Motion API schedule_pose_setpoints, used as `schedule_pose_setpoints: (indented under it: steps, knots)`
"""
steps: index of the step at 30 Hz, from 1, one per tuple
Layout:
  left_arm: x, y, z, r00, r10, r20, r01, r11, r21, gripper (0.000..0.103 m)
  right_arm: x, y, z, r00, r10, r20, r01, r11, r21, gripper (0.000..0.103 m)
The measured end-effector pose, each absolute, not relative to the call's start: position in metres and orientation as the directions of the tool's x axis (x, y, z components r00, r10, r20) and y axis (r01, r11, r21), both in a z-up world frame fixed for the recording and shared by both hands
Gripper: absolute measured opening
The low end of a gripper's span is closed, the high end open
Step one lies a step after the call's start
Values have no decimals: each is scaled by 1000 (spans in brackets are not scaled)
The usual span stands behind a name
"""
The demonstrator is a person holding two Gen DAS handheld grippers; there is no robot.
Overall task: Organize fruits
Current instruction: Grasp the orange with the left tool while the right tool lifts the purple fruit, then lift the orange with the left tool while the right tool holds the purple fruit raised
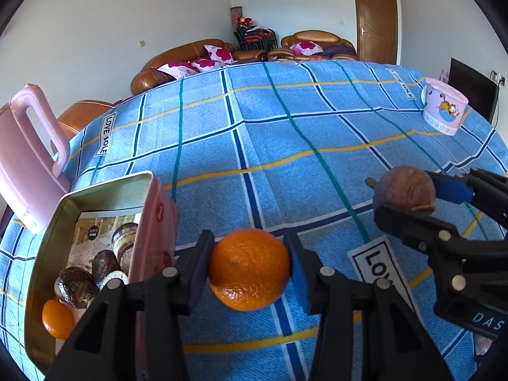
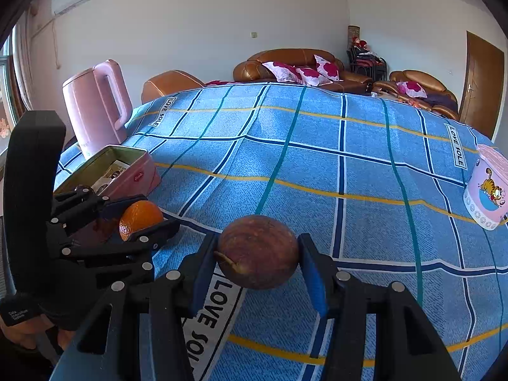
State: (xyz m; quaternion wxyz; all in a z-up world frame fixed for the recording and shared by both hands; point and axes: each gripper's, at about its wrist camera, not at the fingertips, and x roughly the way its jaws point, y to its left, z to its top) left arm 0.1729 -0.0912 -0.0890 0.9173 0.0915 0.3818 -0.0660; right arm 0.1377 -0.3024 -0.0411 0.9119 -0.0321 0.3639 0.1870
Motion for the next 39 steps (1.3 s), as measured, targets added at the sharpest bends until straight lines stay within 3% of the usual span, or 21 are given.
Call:
schedule_pose_setpoints:
  steps: [39]
  knots:
    - [143,-69,-63,827,-105,-552,141,990,23,47,105,-304,-19,768,383,-514,-420,906,48,53]
